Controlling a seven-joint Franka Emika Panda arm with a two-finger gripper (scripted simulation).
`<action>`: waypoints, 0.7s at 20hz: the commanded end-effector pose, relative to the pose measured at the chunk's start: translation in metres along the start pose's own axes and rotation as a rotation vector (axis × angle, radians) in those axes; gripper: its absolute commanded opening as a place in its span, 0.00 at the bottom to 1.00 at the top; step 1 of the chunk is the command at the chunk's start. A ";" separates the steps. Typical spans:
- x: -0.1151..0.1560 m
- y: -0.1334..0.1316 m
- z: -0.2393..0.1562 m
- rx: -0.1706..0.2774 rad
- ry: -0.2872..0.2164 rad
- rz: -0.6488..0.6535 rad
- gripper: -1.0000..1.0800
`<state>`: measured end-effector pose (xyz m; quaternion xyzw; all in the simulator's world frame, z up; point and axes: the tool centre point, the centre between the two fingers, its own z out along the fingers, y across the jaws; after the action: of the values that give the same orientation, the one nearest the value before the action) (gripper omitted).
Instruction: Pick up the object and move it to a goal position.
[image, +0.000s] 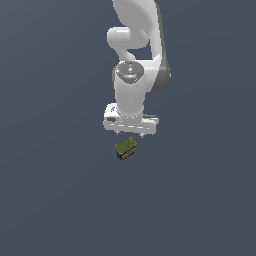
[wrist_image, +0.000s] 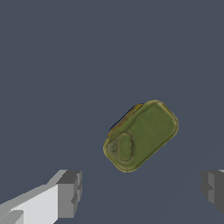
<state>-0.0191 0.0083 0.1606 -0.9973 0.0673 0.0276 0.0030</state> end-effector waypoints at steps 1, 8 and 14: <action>0.001 0.001 0.003 0.001 0.003 0.050 0.96; 0.004 0.004 0.016 0.006 0.014 0.237 0.96; 0.007 0.007 0.027 0.010 0.024 0.409 0.96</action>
<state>-0.0151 0.0015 0.1364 -0.9689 0.2469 0.0167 0.0015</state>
